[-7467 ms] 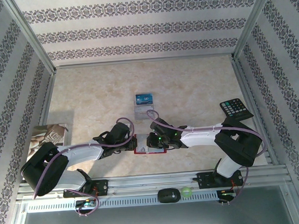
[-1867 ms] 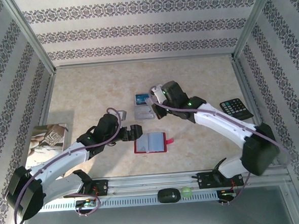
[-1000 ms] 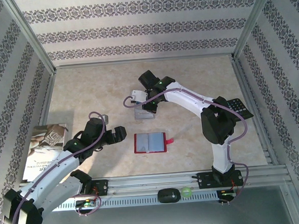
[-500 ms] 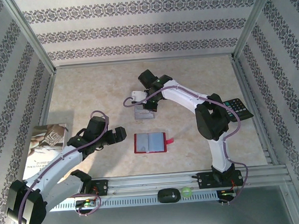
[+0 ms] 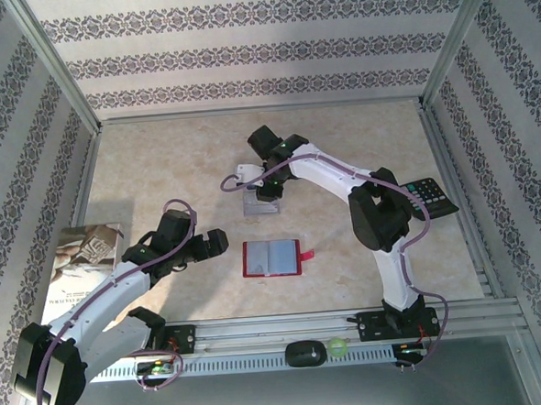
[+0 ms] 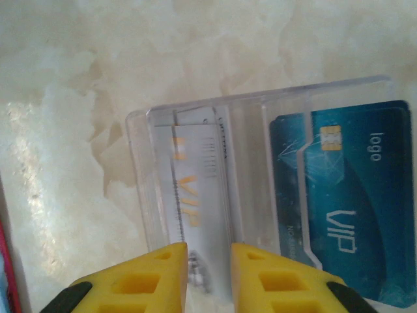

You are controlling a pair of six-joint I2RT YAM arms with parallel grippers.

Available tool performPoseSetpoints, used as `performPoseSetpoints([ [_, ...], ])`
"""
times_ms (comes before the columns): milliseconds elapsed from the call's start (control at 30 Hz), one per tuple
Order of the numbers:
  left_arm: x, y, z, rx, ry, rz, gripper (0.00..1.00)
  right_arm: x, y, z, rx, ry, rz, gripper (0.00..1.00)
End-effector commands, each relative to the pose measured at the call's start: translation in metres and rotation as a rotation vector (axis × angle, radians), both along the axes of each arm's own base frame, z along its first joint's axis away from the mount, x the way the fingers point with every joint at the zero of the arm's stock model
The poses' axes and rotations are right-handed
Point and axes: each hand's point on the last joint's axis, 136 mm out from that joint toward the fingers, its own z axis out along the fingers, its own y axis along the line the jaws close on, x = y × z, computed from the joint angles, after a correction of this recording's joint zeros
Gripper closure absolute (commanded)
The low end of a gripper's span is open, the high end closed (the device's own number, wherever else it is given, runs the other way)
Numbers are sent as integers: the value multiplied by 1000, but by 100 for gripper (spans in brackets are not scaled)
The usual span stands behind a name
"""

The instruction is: Take the credit cards out of the card holder

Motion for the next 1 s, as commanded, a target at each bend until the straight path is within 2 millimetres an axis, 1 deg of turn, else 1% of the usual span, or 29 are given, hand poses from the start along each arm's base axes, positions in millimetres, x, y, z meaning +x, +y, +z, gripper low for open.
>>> performPoseSetpoints([
  [0,3,0,4,-35,-24,16,0,23,8,28,83,-113,-69,71],
  [67,4,-1,8,-48,-42,19,0,31,15,53,161,-177,-108,68],
  [100,4,0,9,-53,-50,23,0,34,18,69,218,-215,-133,67],
  [167,5,-1,14,-71,-75,25,0,30,25,98,324,-239,-163,63],
  [233,6,0,17,-83,-100,36,0,21,32,123,438,-233,-212,61],
  [300,6,0,18,-95,-117,46,0,11,37,137,525,-207,-292,59],
  [367,7,-1,18,-114,-128,53,0,2,37,143,598,-170,-405,59],
  [467,9,-5,16,-151,-138,51,0,-18,31,130,690,-46,-572,58],
  [567,9,-9,13,-184,-140,48,0,-42,22,112,710,54,-707,57],
  [600,10,-11,12,-195,-139,42,0,-50,16,104,695,77,-754,57],
  [667,10,-15,12,-213,-139,29,0,-70,12,88,668,118,-782,57],
  [833,10,-16,15,-219,-150,22,0,-110,-4,42,493,100,-866,56],
  [967,6,-12,13,-210,-147,35,0,-136,2,13,404,117,-866,56],
])
